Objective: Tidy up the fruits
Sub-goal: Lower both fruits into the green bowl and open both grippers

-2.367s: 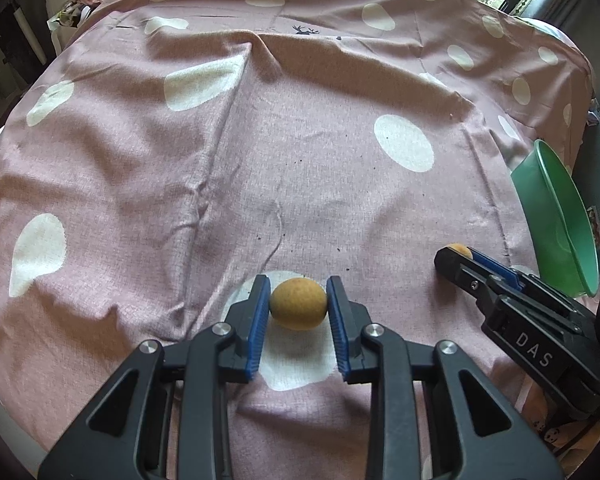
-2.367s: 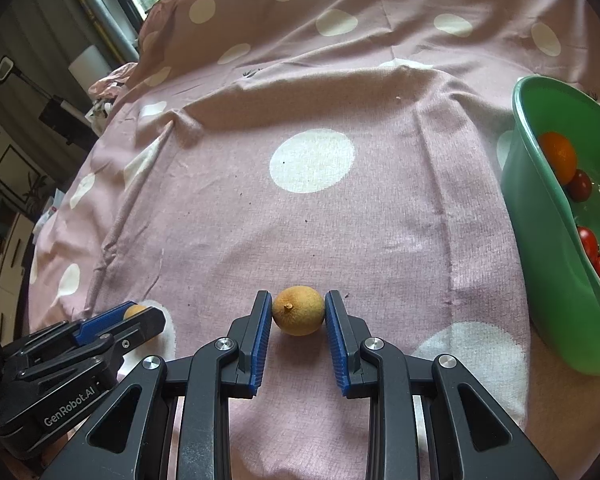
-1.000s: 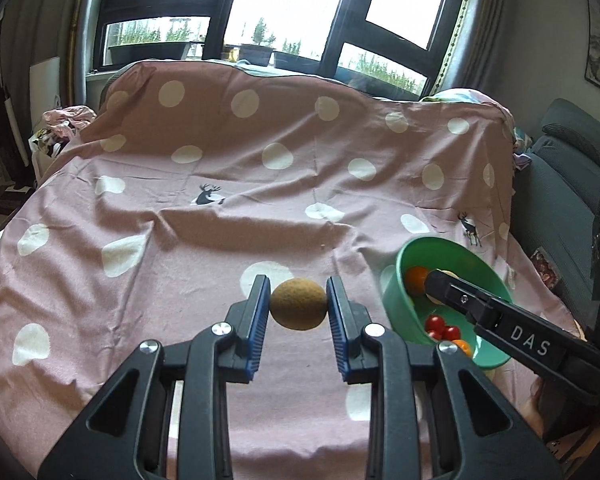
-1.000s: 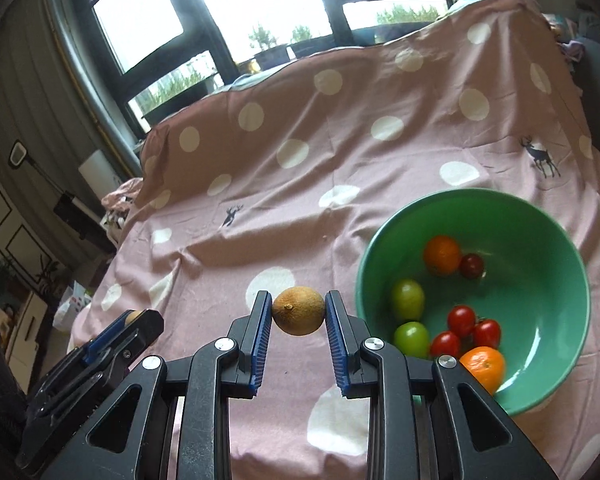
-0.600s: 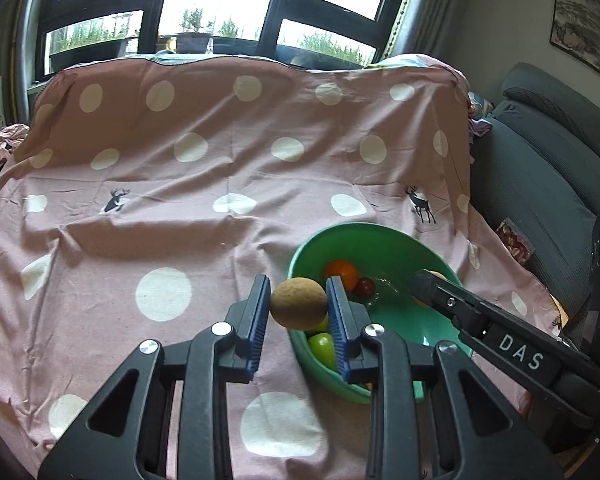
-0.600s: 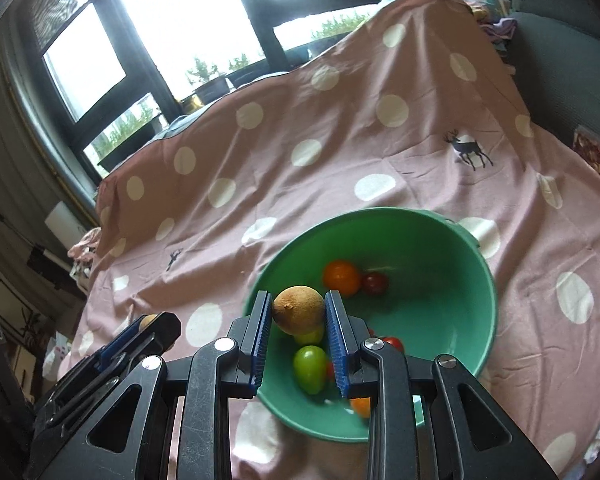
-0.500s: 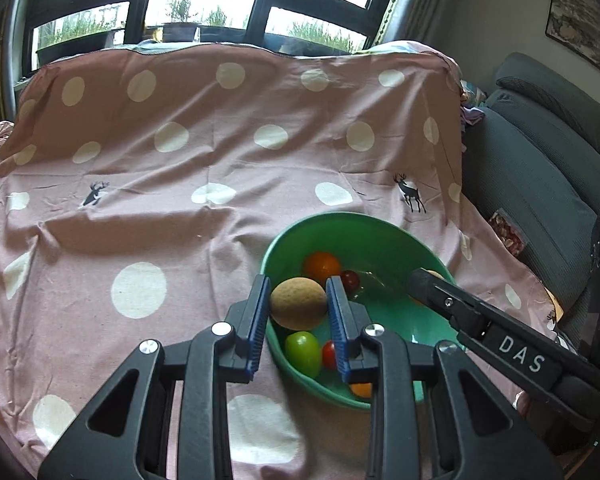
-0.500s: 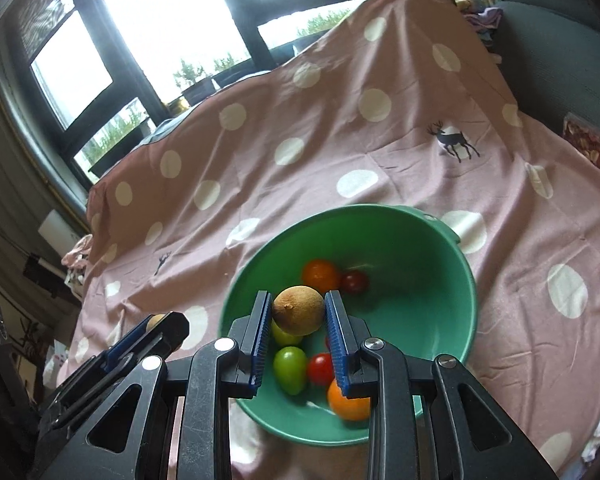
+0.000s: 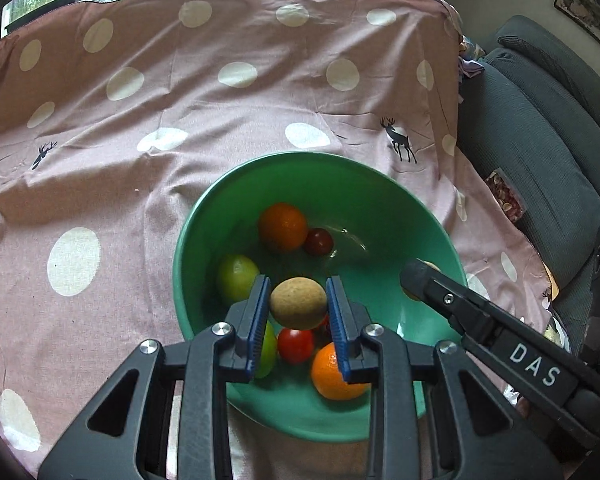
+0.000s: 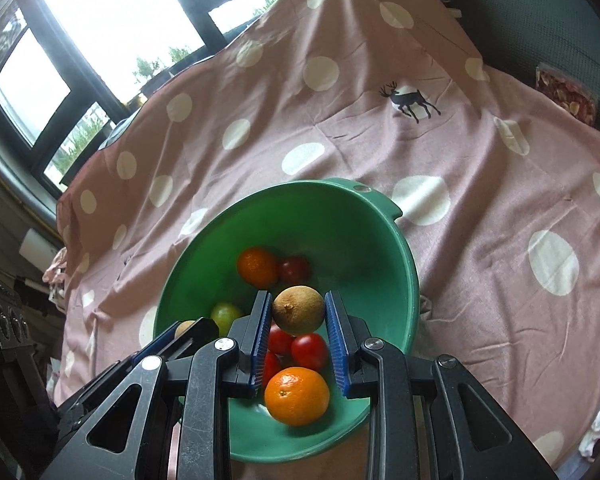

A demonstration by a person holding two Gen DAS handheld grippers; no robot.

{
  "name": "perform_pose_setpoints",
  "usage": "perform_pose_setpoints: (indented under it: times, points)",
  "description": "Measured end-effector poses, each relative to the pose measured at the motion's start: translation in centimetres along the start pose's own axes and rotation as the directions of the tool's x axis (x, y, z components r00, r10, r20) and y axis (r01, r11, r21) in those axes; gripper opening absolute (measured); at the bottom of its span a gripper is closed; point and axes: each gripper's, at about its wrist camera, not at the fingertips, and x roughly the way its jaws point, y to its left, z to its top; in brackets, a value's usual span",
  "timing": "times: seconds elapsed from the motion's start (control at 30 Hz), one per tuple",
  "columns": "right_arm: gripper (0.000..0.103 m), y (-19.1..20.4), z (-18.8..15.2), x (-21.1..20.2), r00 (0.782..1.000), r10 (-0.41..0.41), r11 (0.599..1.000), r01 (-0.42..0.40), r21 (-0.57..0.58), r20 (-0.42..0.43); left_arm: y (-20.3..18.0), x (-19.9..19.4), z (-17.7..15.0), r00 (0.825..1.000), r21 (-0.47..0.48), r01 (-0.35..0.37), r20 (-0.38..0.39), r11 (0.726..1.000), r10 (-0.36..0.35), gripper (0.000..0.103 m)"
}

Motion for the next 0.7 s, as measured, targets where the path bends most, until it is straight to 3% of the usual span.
perform_pose_setpoints:
  times: [0.4,0.7]
  points:
    - [0.029,-0.5,0.0,1.2,0.999,-0.023,1.000,0.024,0.008,-0.037,0.1,1.7,0.0,0.999,0.002,-0.022,-0.048,1.000,0.022,0.029]
    - [0.029,-0.4,0.1,1.4,0.999,-0.023,1.000,0.023,0.007,-0.040,-0.1,1.9,0.0,0.997,0.022,-0.066,-0.039,0.998,0.067,0.029]
